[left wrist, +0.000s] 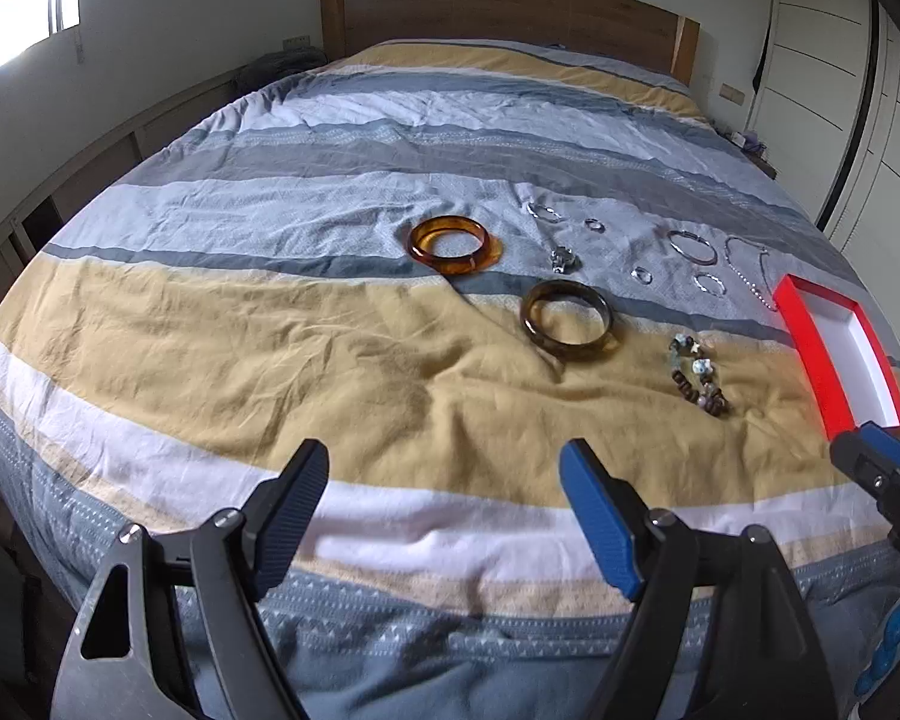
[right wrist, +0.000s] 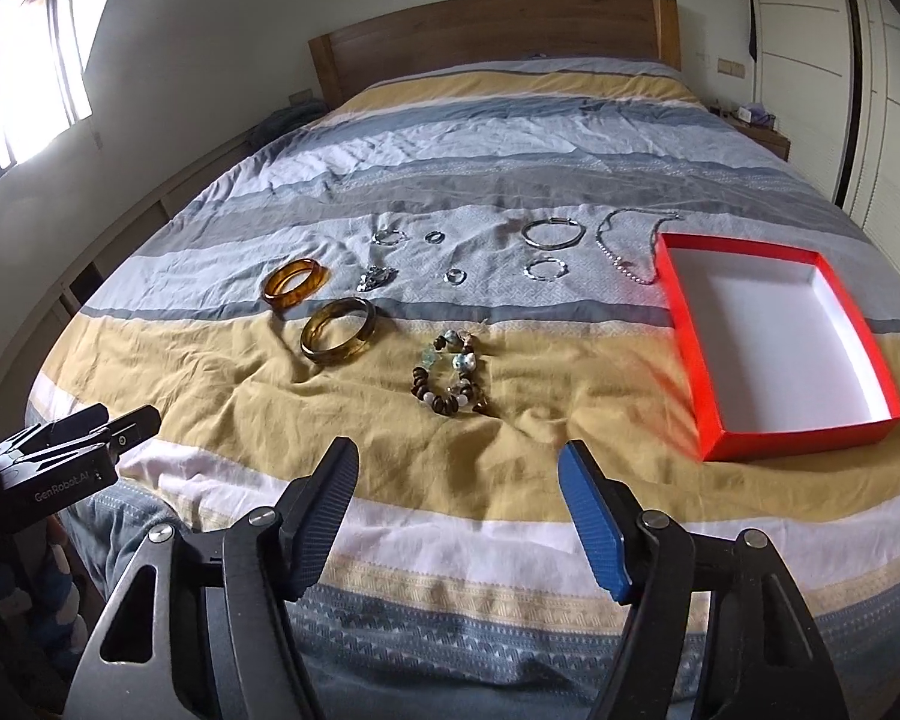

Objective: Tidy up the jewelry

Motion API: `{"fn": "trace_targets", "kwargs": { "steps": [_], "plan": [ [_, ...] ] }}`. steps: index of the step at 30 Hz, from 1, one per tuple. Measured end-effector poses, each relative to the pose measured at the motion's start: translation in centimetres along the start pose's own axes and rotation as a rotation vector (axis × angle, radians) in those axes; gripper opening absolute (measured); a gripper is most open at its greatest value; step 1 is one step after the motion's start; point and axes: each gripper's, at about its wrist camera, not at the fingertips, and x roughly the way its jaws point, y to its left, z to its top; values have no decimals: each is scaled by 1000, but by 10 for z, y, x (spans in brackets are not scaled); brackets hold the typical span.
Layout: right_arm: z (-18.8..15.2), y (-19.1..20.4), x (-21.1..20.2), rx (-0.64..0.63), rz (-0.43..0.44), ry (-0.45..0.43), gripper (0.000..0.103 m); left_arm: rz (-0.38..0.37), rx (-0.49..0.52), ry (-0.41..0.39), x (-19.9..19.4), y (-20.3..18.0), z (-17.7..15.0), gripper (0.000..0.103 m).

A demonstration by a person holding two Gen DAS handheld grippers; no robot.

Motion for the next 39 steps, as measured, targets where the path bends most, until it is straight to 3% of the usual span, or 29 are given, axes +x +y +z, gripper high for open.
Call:
{"fn": "trace_targets", "kwargs": {
  "steps": [13, 21, 23, 25, 27, 28, 29, 35, 39],
  "plan": [
    [33, -4, 131, 26, 94, 157, 69, -59, -50, 101, 109, -21, 49, 77],
    [30, -6, 165, -18, 97, 195, 69, -59, -26, 150, 158, -35, 64, 76],
    [29, -5, 168, -35, 84, 195, 62, -37, -1, 162, 165, -39, 61, 75],
    [29, -4, 171, -43, 78, 192, 53, -30, 15, 160, 167, -42, 60, 71],
    [31, -8, 173, -34, 78, 193, 38, -35, 21, 158, 167, -44, 62, 52],
    [32, -10, 173, -24, 80, 194, 25, -37, 28, 158, 166, -46, 62, 47],
    [32, -14, 173, -12, 86, 196, 21, -32, 38, 155, 165, -47, 62, 39],
    [35, -18, 160, 4, 108, 196, 17, -59, 18, 161, 154, -42, 62, 11],
    [37, -19, 138, 2, 102, 170, 16, -97, -9, 161, 139, -41, 59, 8]
  ]
}}
